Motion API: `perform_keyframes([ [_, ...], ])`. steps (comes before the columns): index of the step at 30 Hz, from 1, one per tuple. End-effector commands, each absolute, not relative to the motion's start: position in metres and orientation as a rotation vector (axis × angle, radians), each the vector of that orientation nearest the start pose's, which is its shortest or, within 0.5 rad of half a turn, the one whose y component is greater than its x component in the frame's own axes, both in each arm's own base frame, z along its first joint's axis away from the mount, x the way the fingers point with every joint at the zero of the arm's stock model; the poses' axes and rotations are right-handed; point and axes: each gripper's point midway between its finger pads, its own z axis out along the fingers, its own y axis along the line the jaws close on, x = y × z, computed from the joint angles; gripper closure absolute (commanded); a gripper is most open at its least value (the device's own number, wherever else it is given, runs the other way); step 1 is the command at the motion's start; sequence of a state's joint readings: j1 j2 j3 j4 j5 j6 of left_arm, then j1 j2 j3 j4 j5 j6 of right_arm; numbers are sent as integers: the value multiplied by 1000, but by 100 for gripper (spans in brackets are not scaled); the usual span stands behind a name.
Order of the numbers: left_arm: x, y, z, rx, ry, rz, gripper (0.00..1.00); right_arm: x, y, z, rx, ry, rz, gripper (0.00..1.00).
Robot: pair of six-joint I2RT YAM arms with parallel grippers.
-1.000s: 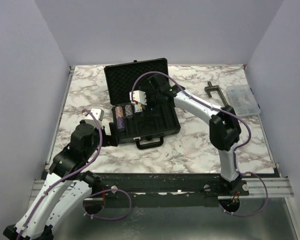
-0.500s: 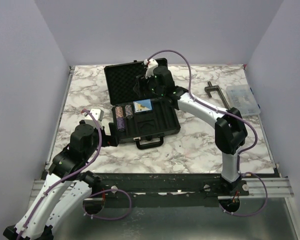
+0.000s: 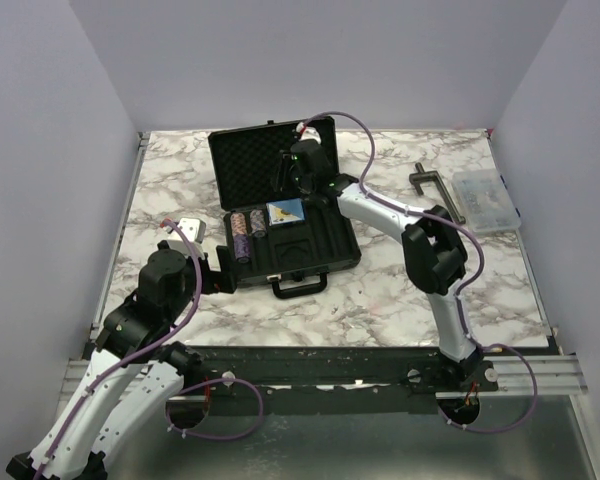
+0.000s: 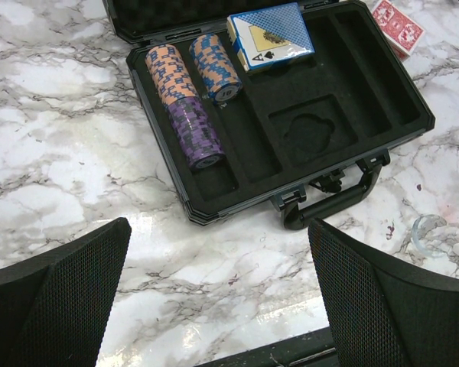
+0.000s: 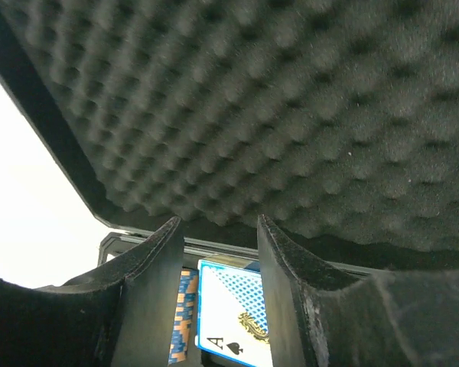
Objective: Pack up texas hold em set
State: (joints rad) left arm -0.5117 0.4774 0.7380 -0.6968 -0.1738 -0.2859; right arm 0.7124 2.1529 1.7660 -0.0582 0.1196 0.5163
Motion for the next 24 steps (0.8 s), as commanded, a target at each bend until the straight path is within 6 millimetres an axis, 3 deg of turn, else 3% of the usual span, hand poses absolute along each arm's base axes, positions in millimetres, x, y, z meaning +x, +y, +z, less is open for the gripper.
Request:
perform_keyframes([
  [1,199,-85,214,114,1999,-312,2,478,405,139,-43,2119,604,54],
  [12,198,-86,214,119,1998,-321,2,468,395,89,-54,2260,500,57],
  [24,198,-86,213,117,2002,-314,2,435,391,69,-177,2337,464,57],
])
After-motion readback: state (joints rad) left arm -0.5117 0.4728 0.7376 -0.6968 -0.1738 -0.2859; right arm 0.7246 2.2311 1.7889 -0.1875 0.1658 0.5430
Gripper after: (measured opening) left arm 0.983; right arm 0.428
